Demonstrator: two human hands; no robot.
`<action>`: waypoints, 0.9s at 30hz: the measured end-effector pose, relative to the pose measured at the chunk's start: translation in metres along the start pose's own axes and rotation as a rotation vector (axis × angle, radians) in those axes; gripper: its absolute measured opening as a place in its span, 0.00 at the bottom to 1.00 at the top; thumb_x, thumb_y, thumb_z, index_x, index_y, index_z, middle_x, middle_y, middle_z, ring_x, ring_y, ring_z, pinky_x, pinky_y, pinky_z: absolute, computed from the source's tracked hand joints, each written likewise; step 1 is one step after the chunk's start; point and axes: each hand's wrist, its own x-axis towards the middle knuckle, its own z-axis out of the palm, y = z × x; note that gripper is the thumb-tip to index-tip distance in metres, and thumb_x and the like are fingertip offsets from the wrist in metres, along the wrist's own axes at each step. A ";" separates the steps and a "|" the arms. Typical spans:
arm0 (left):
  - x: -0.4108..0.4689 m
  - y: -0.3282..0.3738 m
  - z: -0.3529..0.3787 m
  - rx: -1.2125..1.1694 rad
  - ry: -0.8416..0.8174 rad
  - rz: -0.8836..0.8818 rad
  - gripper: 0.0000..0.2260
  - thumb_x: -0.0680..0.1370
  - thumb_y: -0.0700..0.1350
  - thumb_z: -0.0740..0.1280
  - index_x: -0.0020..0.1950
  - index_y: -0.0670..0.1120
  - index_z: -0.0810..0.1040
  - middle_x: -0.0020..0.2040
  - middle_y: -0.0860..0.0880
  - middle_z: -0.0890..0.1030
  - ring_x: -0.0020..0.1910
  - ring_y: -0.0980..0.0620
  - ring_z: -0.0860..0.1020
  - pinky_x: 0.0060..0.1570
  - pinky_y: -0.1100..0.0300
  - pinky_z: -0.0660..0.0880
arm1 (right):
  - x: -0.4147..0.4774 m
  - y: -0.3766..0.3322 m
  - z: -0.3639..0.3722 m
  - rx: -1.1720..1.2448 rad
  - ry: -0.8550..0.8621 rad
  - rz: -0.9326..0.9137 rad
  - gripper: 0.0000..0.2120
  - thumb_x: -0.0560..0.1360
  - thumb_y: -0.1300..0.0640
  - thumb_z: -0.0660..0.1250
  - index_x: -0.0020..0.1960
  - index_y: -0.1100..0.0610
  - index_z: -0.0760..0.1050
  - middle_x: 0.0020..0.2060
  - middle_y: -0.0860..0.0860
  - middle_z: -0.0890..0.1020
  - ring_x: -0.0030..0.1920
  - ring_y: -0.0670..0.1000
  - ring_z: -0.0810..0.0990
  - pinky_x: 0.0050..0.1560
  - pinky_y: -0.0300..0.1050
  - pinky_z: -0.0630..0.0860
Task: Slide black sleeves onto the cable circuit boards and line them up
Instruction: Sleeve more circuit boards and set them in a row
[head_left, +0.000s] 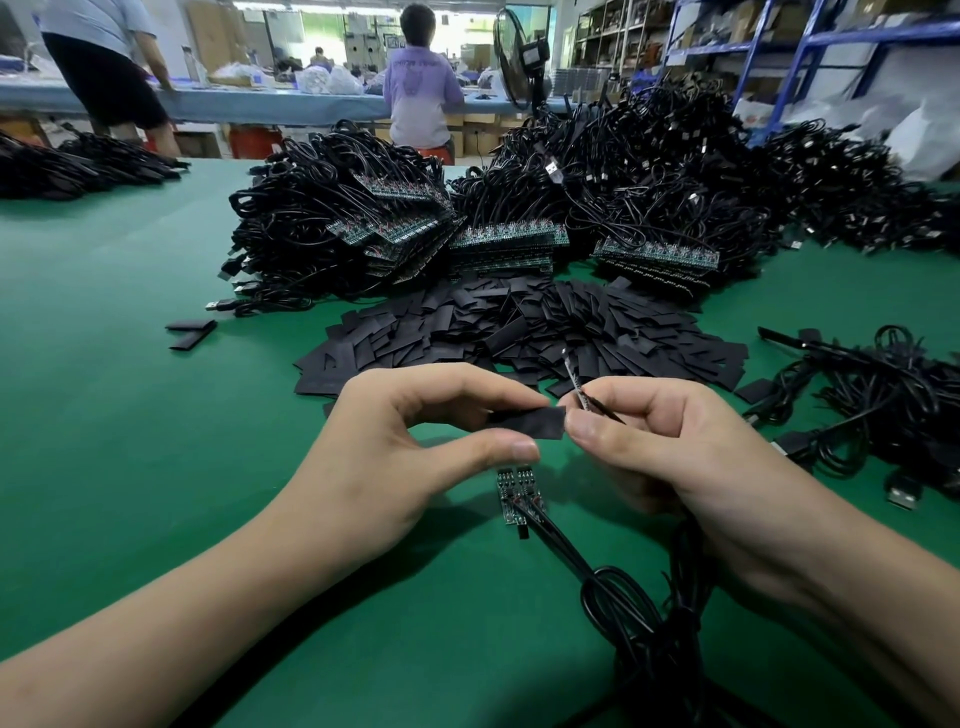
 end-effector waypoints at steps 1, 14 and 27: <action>0.000 0.000 0.000 -0.005 0.000 0.003 0.10 0.70 0.45 0.77 0.50 0.56 0.86 0.44 0.57 0.87 0.44 0.60 0.84 0.49 0.70 0.76 | 0.000 -0.001 0.000 0.012 -0.008 -0.001 0.05 0.71 0.50 0.78 0.45 0.50 0.85 0.24 0.41 0.72 0.23 0.40 0.64 0.24 0.30 0.62; 0.013 -0.015 -0.038 0.467 0.272 -0.110 0.10 0.70 0.53 0.79 0.50 0.55 0.86 0.39 0.59 0.85 0.37 0.62 0.80 0.40 0.70 0.74 | 0.002 0.006 -0.005 -0.175 0.168 -0.009 0.16 0.70 0.39 0.74 0.50 0.50 0.84 0.25 0.41 0.70 0.28 0.47 0.59 0.29 0.39 0.57; 0.031 -0.077 -0.130 1.097 0.024 -0.632 0.17 0.86 0.52 0.57 0.64 0.45 0.79 0.65 0.41 0.80 0.63 0.39 0.77 0.61 0.47 0.75 | 0.002 0.006 -0.006 -0.219 0.168 -0.012 0.19 0.69 0.35 0.68 0.49 0.47 0.85 0.25 0.43 0.69 0.29 0.50 0.61 0.30 0.35 0.61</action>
